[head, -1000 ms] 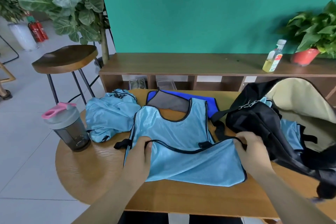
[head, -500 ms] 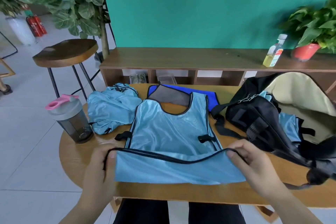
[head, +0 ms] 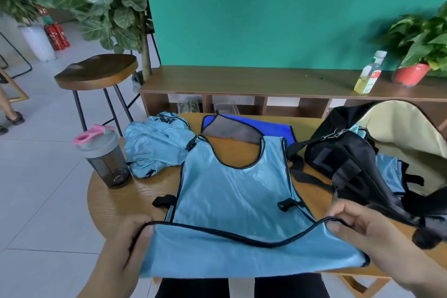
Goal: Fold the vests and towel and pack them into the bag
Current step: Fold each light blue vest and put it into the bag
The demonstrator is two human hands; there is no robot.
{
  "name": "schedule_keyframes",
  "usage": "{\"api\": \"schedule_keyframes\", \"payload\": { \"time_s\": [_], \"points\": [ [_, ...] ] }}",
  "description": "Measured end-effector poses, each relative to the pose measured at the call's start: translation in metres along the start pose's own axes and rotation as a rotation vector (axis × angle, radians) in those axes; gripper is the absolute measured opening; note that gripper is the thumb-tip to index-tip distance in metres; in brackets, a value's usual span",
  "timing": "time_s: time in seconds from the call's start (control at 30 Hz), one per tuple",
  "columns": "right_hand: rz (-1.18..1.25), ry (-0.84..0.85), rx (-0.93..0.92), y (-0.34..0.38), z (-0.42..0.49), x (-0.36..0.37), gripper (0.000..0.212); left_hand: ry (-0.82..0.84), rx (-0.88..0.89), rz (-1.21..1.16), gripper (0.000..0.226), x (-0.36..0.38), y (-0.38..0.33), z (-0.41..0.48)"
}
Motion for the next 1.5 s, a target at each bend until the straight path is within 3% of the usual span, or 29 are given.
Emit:
{"api": "schedule_keyframes", "payload": {
  "time_s": [0.17,0.33,0.47,0.63,0.83,0.97,1.03,1.17,1.3,1.37,1.5],
  "points": [
    [-0.138,0.105,0.098,-0.008,0.022,0.002,0.013,0.200,-0.167,-0.099,0.011,0.017,0.019,0.023],
    [-0.453,-0.176,0.012,-0.005,0.095,0.019,0.005,0.167,-0.184,0.038,0.009,0.054,0.036,0.080],
    [-0.541,-0.242,0.130,-0.056,0.137,0.048,0.006,0.293,-0.222,0.104,0.011,0.113,0.055,0.092],
    [-0.639,-0.450,0.163,-0.082,0.118,0.039,0.007,0.247,-0.233,0.126,0.009,0.120,0.057,0.071],
    [-0.890,-0.449,0.310,-0.082,0.103,0.042,0.011,0.323,-0.186,0.088,0.014,0.122,0.046,0.070],
    [-0.925,-0.440,0.372,-0.078,0.109,0.046,0.014,0.168,-0.092,0.200,0.030,0.112,0.043,0.119],
    [-0.954,-0.428,0.385,-0.079,0.110,0.048,0.014,0.124,-0.198,0.253,0.036,0.112,0.062,0.152],
    [-0.988,-0.401,0.386,-0.078,0.113,0.047,0.012,0.325,-0.554,0.155,0.040,0.135,0.101,0.198],
    [-0.995,-0.385,0.401,-0.078,0.117,0.044,0.010,0.375,-0.731,-0.088,0.021,0.152,0.107,0.217],
    [-0.989,-0.376,0.402,-0.078,0.118,0.044,0.010,0.386,-0.888,-0.312,0.023,0.157,0.105,0.210],
    [-0.990,-0.378,0.403,-0.080,0.119,0.043,0.011,0.491,-0.911,-0.387,0.020,0.170,0.108,0.212]
  ]
}}
Point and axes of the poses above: each hand's wrist, its own z-axis towards the middle knuckle, its own x-axis out of the palm, y = z × x, the point moved 7 cm from there along z, towards the middle knuckle, and after that the axes turned 1 degree about y, right-handed, at the moved point
